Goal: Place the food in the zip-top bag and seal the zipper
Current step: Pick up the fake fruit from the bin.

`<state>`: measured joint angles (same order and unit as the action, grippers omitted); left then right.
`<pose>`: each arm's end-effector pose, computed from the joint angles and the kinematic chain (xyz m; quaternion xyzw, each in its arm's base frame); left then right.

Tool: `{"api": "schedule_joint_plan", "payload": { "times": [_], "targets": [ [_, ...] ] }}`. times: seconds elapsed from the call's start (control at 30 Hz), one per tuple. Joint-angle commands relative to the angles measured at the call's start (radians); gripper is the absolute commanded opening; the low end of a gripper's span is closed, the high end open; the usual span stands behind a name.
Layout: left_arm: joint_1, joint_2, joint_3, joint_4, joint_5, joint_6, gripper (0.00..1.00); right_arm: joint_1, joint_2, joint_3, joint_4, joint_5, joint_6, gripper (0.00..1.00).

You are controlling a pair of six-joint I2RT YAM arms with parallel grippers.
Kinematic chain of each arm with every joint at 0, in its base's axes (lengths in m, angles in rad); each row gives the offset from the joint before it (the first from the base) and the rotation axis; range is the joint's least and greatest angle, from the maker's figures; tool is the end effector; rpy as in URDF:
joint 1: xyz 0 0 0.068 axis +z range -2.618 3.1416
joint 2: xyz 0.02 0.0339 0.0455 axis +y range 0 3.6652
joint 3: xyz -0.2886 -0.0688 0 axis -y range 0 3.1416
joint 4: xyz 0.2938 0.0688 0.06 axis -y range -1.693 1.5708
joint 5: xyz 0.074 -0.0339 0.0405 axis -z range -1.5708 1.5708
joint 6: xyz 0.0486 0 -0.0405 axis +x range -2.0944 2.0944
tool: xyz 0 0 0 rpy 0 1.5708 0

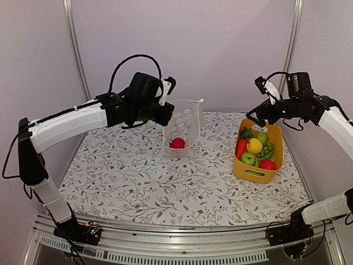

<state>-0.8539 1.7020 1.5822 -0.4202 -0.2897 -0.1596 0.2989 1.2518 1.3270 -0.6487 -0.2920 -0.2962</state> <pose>0.3127 -0.3377 0.3621 0.2260 0.8338 -0.1269 0.4874 0.3009 0.1074 0.4040 -0.3213 0.8103 0.1284 0.4730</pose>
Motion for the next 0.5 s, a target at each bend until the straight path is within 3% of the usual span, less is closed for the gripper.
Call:
{"api": "schedule_joint_plan", "payload": {
  "times": [0.0,0.17,0.47],
  "targets": [
    [0.022,-0.039,0.013,-0.082,-0.035,0.122,0.0,-0.035,0.011,-0.094,-0.041,0.048,-0.022,0.9],
    [0.05,-0.057,-0.077,-0.002,0.033,0.141,0.0,-0.038,0.065,-0.177,-0.035,0.088,-0.021,0.84],
    [0.061,-0.128,-0.261,0.15,0.208,0.068,0.0,-0.05,0.228,-0.179,-0.051,0.127,-0.024,0.79]
  ]
}}
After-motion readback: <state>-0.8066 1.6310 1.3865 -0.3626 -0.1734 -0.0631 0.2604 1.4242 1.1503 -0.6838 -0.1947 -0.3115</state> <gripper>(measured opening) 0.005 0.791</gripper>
